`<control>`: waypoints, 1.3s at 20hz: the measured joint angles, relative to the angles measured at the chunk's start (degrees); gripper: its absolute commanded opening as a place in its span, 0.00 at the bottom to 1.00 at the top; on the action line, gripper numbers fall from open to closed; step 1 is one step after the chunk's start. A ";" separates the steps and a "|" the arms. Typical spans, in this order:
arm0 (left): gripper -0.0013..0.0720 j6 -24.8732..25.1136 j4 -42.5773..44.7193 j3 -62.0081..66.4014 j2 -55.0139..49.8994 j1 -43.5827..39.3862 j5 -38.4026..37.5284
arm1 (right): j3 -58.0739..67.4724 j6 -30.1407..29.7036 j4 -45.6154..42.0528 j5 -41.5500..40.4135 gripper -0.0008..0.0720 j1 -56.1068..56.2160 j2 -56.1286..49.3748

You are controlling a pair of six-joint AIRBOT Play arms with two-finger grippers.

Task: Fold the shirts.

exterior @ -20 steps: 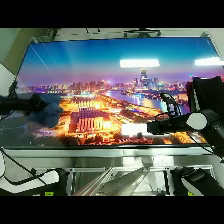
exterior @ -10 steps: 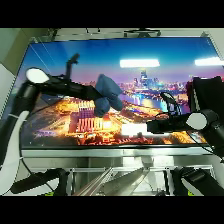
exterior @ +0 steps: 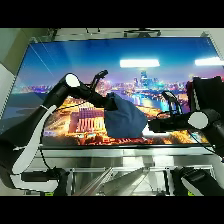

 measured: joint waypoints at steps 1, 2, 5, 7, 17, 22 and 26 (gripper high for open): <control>1.00 -0.33 0.83 0.63 -0.20 2.01 -1.27 | 0.02 -0.55 -0.24 -0.35 0.50 -1.14 -0.04; 1.00 -0.39 1.27 0.72 -0.33 3.91 -1.84 | 0.02 -1.33 -0.37 -1.49 0.50 -2.38 -0.26; 1.00 -0.83 2.10 -2.10 -0.85 8.59 0.04 | 0.04 -4.79 -0.37 -6.25 0.55 -5.22 -2.73; 0.98 0.00 0.94 -4.68 -2.21 10.05 3.13 | 0.50 -8.50 -0.22 -9.53 0.56 -6.29 -6.73; 0.97 8.48 -13.05 1.27 -17.70 7.23 2.12 | 19.30 -34.45 18.14 -13.68 0.73 -7.32 -38.10; 0.42 8.92 -12.28 6.01 -20.44 6.49 -2.73 | 33.03 -39.01 22.14 -6.91 0.56 -7.34 -51.25; 0.13 8.92 -12.07 6.97 -20.90 6.47 -6.78 | 37.79 -40.00 23.04 -2.60 0.20 -7.34 -56.15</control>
